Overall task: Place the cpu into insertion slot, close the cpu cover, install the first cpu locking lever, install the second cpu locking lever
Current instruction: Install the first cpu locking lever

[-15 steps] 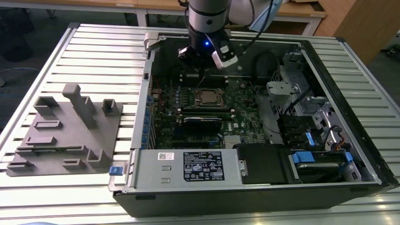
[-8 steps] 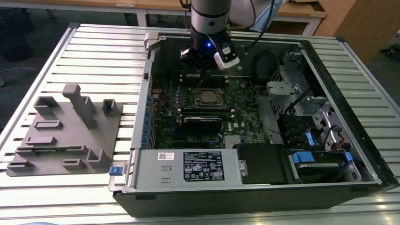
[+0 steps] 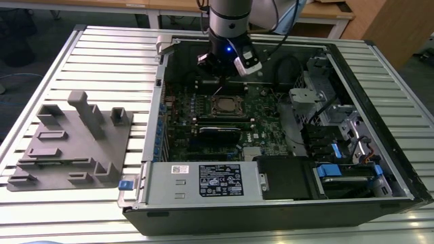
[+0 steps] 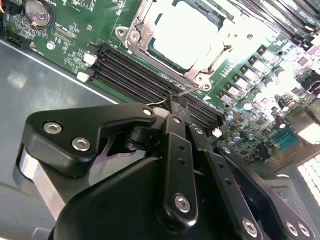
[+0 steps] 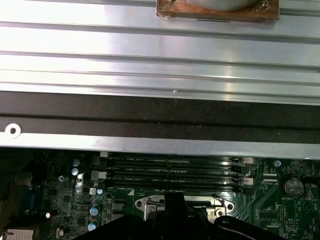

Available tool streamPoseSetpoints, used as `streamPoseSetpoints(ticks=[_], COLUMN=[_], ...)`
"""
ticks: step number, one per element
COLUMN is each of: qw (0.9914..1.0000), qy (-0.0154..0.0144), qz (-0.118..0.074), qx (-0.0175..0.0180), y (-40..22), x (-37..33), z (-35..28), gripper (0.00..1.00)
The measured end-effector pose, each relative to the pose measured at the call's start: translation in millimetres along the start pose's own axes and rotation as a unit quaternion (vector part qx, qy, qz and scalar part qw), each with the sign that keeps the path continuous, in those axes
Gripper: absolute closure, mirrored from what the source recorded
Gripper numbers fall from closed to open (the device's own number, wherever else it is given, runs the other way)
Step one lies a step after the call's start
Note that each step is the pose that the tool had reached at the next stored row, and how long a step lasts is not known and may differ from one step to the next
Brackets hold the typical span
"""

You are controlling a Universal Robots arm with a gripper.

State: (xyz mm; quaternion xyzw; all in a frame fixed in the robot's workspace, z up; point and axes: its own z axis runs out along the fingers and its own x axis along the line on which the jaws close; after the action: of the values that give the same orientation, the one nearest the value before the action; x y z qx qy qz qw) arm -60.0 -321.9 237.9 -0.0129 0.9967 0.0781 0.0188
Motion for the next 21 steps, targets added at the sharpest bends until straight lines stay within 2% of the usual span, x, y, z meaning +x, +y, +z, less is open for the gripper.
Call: streamPoseSetpoints(ticks=[5, 10, 21], qw=[0.99999, 0.99998, 0.99998], qy=[0.0000, 0.0001, -0.0001], qz=[0.000, 0.001, 0.001], qx=[0.0043, 0.0055, 0.0057], y=[0.8, 1.1, 1.0], x=[-2.8, -4.9, -7.0], z=[2.2, 4.4, 6.8], gripper=[0.89, 0.89, 0.89])
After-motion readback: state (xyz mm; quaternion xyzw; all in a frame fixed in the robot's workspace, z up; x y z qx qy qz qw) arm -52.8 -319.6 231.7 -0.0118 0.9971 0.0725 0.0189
